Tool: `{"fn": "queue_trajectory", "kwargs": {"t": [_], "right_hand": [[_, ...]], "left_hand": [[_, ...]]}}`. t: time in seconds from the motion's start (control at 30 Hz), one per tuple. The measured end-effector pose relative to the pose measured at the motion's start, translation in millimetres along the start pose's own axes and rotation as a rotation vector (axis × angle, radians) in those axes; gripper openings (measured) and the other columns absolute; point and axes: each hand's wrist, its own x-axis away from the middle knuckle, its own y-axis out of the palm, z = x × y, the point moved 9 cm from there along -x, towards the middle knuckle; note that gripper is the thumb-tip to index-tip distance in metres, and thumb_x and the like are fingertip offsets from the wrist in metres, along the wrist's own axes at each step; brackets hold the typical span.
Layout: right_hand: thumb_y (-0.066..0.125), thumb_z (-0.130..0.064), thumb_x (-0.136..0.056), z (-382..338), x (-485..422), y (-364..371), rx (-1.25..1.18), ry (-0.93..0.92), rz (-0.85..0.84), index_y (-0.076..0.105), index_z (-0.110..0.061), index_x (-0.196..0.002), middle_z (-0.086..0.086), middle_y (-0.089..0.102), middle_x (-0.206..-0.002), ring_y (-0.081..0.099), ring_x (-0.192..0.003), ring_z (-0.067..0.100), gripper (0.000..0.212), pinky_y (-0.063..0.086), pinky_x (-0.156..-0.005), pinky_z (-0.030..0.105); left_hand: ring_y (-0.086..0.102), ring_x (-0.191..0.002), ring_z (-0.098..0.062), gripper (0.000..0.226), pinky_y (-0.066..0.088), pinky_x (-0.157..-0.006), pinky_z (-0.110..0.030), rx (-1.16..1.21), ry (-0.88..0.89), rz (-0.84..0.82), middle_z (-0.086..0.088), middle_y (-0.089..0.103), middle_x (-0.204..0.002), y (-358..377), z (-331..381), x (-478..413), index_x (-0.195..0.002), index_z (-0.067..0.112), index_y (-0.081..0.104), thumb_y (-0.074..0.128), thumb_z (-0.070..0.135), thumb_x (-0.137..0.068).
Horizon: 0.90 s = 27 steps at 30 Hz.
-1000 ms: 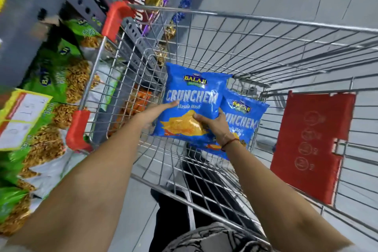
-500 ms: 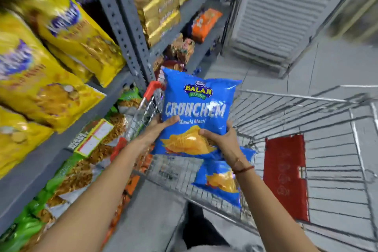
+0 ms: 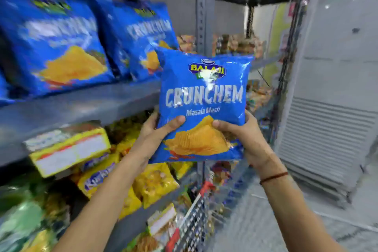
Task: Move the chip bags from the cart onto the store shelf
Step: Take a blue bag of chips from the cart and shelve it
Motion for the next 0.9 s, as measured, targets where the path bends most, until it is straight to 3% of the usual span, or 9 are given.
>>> {"fn": "queue_trajectory", "kwargs": {"t": [0.13,0.3,0.47,0.63,0.7,0.8,0.87,0.9], "right_hand": [[0.079,-0.008,-0.052,-55,-34,77,-0.018,-0.11,-0.155,0.067,-0.009,-0.104,-0.006,0.078,-0.084,0.073,-0.075,0.009,0.054,0.057,-0.063,0.02],[0.083,-0.02,-0.049,-93,-72,160,-0.004,-0.196,-0.313,0.067,-0.012,-0.107,-0.003,0.077,-0.096,0.073,-0.087,0.013,0.061,0.057,-0.072,0.024],[0.082,-0.008,-0.067,-90,-103,229,0.024,-0.235,-0.411,0.066,-0.021,-0.092,-0.014,0.078,-0.082,0.073,-0.079,0.003,0.032,0.055,-0.064,0.014],[0.078,-0.002,-0.073,-68,-120,274,0.054,-0.22,-0.454,0.056,-0.024,-0.084,-0.03,0.07,-0.063,0.065,-0.064,-0.015,0.033,0.047,-0.054,0.002],[0.078,-0.003,-0.073,-54,-128,281,0.072,-0.21,-0.441,0.054,-0.025,-0.082,-0.026,0.069,-0.063,0.066,-0.069,-0.015,0.034,0.046,-0.053,0.002],[0.082,-0.01,-0.071,-34,-142,290,0.082,-0.167,-0.437,0.062,-0.015,-0.103,-0.007,0.073,-0.095,0.071,-0.096,0.009,0.038,0.058,-0.074,0.019],[0.084,-0.02,-0.069,-26,-145,293,0.114,-0.128,-0.444,0.055,-0.007,-0.125,0.008,0.068,-0.12,0.065,-0.112,0.025,0.064,0.054,-0.096,0.041],[0.085,-0.025,-0.068,-24,-145,293,0.132,-0.119,-0.438,0.051,-0.007,-0.131,0.01,0.064,-0.127,0.061,-0.117,0.027,0.073,0.05,-0.101,0.045]], "left_hand": [[0.071,-0.082,-0.01,0.062,0.057,-0.066,-0.023,-0.04,0.162,0.137,0.009,0.075,-0.094,-54,81,9,-0.1,0.026,0.063,0.082,0.047,-0.045],[0.071,-0.086,-0.009,0.06,0.056,-0.064,-0.019,-0.09,0.309,0.282,0.014,0.076,-0.092,-111,149,16,-0.098,0.027,0.064,0.08,0.05,-0.045],[0.07,-0.089,-0.011,0.074,0.055,-0.074,-0.027,-0.119,0.289,0.435,0.003,0.071,-0.11,-175,171,13,-0.101,0.029,0.061,0.08,0.058,-0.036],[0.068,-0.092,-0.016,0.072,0.054,-0.081,-0.033,-0.159,0.233,0.566,-0.005,0.068,-0.116,-222,167,7,-0.098,0.027,0.062,0.083,0.052,-0.034],[0.066,-0.099,-0.02,0.089,0.051,-0.091,-0.038,-0.203,0.184,0.578,-0.005,0.067,-0.118,-229,159,4,-0.108,0.022,0.06,0.081,0.058,-0.029],[0.061,-0.108,-0.02,0.104,0.046,-0.099,-0.041,-0.257,0.131,0.578,-0.004,0.063,-0.125,-238,151,-1,-0.118,0.02,0.056,0.078,0.067,-0.027],[0.053,-0.12,-0.022,0.12,0.04,-0.106,-0.043,-0.287,0.081,0.583,-0.003,0.054,-0.136,-241,148,-3,-0.131,0.017,0.045,0.075,0.071,-0.029],[0.048,-0.125,-0.023,0.125,0.038,-0.108,-0.044,-0.296,0.059,0.583,-0.004,0.049,-0.141,-241,147,-3,-0.136,0.016,0.039,0.075,0.071,-0.03]]}}
